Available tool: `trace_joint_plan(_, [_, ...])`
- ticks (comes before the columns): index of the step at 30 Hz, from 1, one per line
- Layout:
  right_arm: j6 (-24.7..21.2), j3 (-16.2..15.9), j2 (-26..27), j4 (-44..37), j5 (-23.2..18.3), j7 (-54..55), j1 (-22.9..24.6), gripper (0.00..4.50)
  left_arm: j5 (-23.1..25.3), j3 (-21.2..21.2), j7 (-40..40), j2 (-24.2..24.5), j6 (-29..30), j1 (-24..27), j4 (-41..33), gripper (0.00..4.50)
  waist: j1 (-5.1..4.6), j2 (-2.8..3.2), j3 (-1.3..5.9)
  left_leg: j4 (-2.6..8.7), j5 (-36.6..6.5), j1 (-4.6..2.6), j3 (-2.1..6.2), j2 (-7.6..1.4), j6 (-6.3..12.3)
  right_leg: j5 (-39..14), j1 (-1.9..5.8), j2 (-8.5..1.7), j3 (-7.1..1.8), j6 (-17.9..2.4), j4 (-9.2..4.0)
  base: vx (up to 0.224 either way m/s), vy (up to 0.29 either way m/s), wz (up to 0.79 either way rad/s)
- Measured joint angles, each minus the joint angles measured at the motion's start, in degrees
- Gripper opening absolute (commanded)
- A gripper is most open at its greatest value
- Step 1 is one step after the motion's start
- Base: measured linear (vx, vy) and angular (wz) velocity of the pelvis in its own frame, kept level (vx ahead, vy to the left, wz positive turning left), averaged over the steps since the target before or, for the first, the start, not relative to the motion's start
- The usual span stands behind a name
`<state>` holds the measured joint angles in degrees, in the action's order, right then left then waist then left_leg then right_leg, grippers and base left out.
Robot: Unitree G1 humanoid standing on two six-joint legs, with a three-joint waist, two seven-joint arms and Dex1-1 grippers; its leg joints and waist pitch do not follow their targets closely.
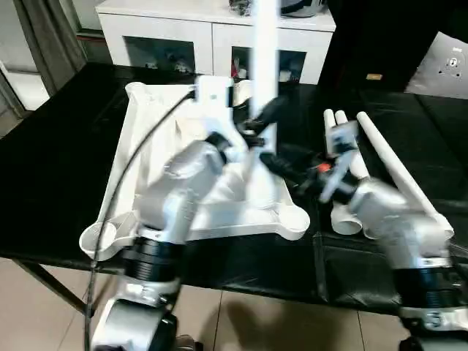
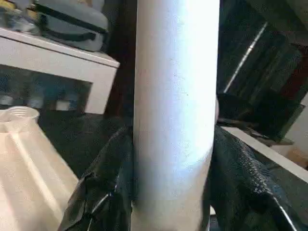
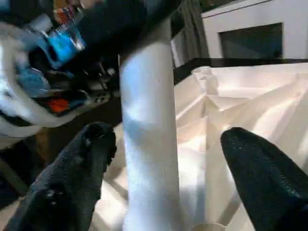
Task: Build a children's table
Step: Pick table leg
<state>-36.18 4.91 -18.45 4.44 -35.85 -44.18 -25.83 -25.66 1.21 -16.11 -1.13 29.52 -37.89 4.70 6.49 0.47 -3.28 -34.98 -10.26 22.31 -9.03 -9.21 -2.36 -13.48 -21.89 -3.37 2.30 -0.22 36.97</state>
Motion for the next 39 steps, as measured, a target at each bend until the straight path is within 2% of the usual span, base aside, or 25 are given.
trace_joint_plan(4, [-1.4,0.6,-0.9,0.0,-0.7,-0.5,0.0,4.47,-2.2,1.7,-0.2,-0.1,1.5,-1.0,0.1,1.82,0.15,-0.01,-0.01,0.0,0.0,0.0,0.0,0.0,0.02,0.0,0.0,0.0,0.0,0.0,0.0,0.0,0.0,0.0])
trace_joint_plan(6, [-1.8,1.2,-2.1,0.2,-1.1,-2.0,-0.1,4.5,-5.6,3.0,-1.3,-0.6,3.9,-1.2,0.0,1.82,0.21,-0.02,-0.01,-0.01,0.0,0.0,-0.01,0.01,0.02,0.0,0.0,-0.01,-0.01,0.0,-0.01,0.0,0.0,0.0])
trace_joint_plan(9, [-3.4,2.2,-4.0,0.2,-3.9,-5.3,0.0,4.5,-10.2,4.6,-3.5,-0.3,8.0,-1.3,0.1,1.82,0.14,-0.05,-0.03,-0.01,0.0,0.0,-0.01,0.01,0.02,0.0,0.0,-0.01,0.01,0.0,0.0,0.0,0.0,0.0])
trace_joint_plan(13, [-6.2,3.6,-5.8,-0.6,-7.5,-9.2,0.1,4.5,-11.8,4.5,-6.9,1.0,10.5,-2.2,0.0,1.82,0.15,-0.05,-0.03,0.0,0.0,0.0,-0.01,0.0,0.02,0.0,-0.01,-0.01,0.01,0.0,0.0,0.0,0.0,0.0])
trace_joint_plan(17, [-6.1,3.1,-7.2,-1.7,-6.7,-10.5,0.5,4.5,-11.5,3.4,-8.0,2.3,10.5,-2.8,-0.1,1.81,0.08,-0.05,-0.03,-0.01,0.0,-0.01,-0.01,0.0,0.03,0.0,0.0,-0.01,0.0,0.0,0.01,0.0,0.0,0.0])
trace_joint_plan(22, [-6.2,-1.2,-6.8,-2.1,-3.0,-6.8,-0.2,4.5,-6.5,-1.8,-9.3,3.9,7.7,-2.8,-1.3,1.81,0.05,-0.05,-0.03,0.0,0.0,0.0,-0.01,-0.01,0.02,0.0,-0.01,0.0,0.0,0.0,-0.01,0.0,0.0,0.0])
trace_joint_plan(28, [-6.0,-5.6,-5.9,-2.0,0.9,-5.7,-0.8,4.5,-3.2,-5.9,-9.3,3.7,5.8,-2.8,-3.4,1.81,0.12,-0.14,-0.07,0.02,0.0,0.0,-0.01,-0.01,0.01,0.0,-0.01,0.0,0.01,0.0,-0.02,0.0,0.0,0.0])
trace_joint_plan(37, [-5.6,-7.4,-4.0,-0.7,2.5,-4.5,-0.8,4.5,-1.0,-8.6,-10.6,4.2,5.0,-2.8,-4.5,1.81,0.06,-0.17,-0.09,0.01,0.0,0.0,-0.02,-0.01,-0.08,0.0,-0.01,0.0,0.0,0.0,0.0,0.0,0.0,0.0])
trace_joint_plan(39, [-5.5,-7.4,-3.6,-0.5,2.5,-4.5,-0.8,4.33,-0.4,-9.0,-11.0,4.4,4.5,-2.8,-4.6,1.81,0.06,-0.18,-0.09,0.01,0.0,0.0,-0.02,-0.01,-0.07,0.0,-0.01,0.0,0.0,0.0,0.0,0.0,0.0,0.0])
